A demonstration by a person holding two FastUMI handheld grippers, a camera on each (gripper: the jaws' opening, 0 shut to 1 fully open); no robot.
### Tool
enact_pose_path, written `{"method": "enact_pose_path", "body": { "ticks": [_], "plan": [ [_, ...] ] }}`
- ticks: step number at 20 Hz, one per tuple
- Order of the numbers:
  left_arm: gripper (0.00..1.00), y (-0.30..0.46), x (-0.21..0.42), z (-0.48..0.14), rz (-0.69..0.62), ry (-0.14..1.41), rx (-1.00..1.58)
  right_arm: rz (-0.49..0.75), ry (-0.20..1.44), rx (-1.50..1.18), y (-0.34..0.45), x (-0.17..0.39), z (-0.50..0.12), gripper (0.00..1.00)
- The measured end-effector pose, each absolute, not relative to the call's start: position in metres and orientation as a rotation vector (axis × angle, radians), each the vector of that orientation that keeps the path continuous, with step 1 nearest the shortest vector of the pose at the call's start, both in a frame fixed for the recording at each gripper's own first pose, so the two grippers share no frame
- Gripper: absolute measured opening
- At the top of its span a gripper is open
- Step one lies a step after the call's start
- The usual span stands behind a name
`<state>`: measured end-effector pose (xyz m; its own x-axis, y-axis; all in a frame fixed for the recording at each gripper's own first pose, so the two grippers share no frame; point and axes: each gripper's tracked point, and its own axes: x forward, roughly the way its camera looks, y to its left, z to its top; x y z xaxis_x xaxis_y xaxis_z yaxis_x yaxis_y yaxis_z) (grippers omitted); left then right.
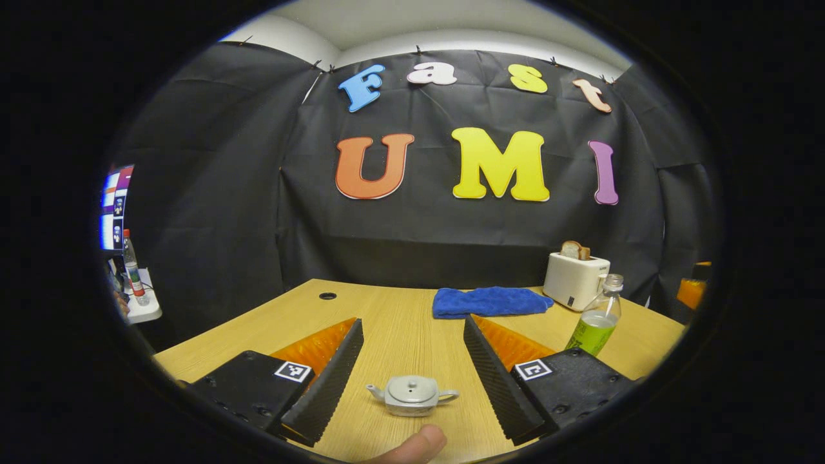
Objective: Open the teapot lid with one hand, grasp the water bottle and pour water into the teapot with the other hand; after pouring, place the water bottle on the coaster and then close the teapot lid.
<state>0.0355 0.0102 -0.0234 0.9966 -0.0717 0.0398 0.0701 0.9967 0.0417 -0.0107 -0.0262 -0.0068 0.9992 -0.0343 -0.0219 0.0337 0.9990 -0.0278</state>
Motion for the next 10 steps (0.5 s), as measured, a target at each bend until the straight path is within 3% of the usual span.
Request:
{"method": "enact_pose_path", "body": {
  "ticks": [10],
  "plan": [
    [0.95, -0.001, 0.071, -0.101, -0.077, 0.133, 0.105, -0.018, 0.047, -0.064, -0.01, -0.006, -0.021, 0.98]
  ]
}}
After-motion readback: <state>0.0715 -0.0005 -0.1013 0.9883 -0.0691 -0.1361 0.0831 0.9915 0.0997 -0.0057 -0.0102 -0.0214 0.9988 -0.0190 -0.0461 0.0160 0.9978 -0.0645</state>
